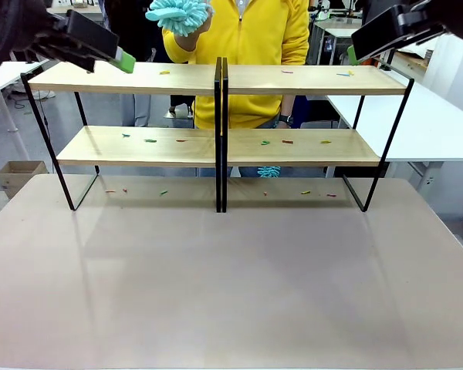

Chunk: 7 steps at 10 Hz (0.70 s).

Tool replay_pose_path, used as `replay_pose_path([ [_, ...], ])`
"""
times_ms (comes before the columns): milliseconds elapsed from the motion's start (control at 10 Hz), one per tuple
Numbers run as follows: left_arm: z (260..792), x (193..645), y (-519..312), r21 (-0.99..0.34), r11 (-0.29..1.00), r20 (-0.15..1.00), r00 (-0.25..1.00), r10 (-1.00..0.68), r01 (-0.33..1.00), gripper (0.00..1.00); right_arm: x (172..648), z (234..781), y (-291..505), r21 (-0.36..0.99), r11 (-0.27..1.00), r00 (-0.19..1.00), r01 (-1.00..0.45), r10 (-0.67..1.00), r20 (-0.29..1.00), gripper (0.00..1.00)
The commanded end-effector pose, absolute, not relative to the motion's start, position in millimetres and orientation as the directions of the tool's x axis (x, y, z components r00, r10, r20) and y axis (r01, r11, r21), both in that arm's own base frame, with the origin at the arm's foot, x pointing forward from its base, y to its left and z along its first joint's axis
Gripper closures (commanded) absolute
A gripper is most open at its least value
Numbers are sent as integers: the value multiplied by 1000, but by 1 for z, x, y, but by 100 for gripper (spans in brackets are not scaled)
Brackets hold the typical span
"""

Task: Clean the shelves.
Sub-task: Pick up the Duster when the human hands it over.

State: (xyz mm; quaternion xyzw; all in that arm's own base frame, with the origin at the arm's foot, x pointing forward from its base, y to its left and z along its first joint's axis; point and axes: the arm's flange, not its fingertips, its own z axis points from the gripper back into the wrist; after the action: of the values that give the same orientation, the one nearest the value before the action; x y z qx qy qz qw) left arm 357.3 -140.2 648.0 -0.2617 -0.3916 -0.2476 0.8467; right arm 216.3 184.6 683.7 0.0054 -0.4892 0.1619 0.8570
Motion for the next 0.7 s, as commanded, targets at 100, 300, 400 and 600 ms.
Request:
replay_pose_path([
  [100, 646, 405, -109, -740, 492, 452, 881, -140, 458, 0, 215, 684, 184, -146, 949, 468, -281, 268, 842, 0],
  [300, 638, 402, -117, -532, 565, 689, 710, -144, 631, 0, 215, 684, 184, -146, 949, 468, -281, 268, 842, 0],
  [400, 638, 402, -117, -532, 565, 689, 710, -144, 631, 0, 215, 684, 184, -146, 949, 468, -281, 268, 842, 0],
  [600, 639, 414, -98, -727, 442, 532, 838, -120, 525, 0, 215, 684, 184, -146, 949, 468, -281, 268, 842, 0],
])
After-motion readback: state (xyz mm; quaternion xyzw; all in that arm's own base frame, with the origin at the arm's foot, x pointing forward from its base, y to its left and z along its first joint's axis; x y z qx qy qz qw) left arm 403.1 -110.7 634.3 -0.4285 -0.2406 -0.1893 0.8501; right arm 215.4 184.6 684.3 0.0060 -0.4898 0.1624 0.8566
